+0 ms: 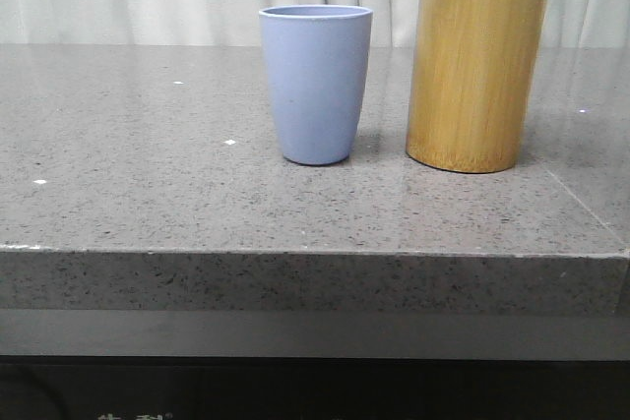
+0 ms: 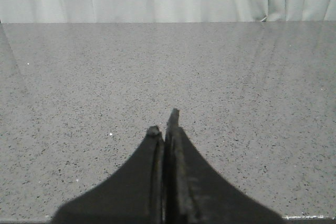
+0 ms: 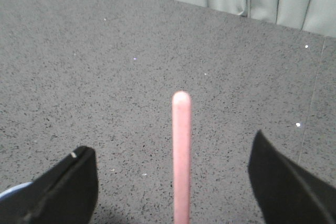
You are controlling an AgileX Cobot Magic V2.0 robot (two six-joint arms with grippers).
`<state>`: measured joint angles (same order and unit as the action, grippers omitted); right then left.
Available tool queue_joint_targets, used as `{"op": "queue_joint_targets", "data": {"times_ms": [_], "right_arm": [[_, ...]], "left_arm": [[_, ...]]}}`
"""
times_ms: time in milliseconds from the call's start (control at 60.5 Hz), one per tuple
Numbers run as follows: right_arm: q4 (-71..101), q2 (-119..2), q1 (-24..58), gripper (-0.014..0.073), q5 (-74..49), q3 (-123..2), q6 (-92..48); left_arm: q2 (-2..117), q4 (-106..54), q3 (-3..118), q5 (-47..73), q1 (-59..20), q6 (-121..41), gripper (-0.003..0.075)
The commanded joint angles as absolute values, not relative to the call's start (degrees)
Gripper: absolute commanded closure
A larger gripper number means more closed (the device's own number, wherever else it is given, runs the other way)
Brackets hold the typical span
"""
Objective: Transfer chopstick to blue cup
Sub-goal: 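Grasp the pink chopstick with the right gripper and lift it out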
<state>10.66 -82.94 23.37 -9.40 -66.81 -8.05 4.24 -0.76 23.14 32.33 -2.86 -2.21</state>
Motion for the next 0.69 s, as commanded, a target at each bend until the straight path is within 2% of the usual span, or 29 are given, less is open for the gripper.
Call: {"op": "queue_joint_targets", "data": {"times_ms": [0,132,265,397,678], "right_arm": [[9.5,-81.7,23.4,0.0151,-4.2,-69.4,-8.7],[9.3,-81.7,23.4,0.0385,-3.9,-69.4,-8.7],[9.3,-81.7,23.4,0.0559,-3.7,-69.4,-8.7],[9.2,-81.3,23.4,0.0624,-3.2,-69.6,-8.7],[9.2,-75.5,23.4,0.0630,-1.4,-69.6,-8.7]], "left_arm": [[4.9,-1.2,24.4,27.4,-2.9,-1.6,0.0739],[4.9,-1.2,24.4,27.4,-2.9,-1.6,0.0739],[4.9,-1.2,24.4,27.4,-2.9,-1.6,0.0739],[4.9,-1.2,24.4,27.4,-2.9,-1.6,0.0739],[4.9,-1.2,24.4,27.4,-2.9,-1.6,0.0739]]}}
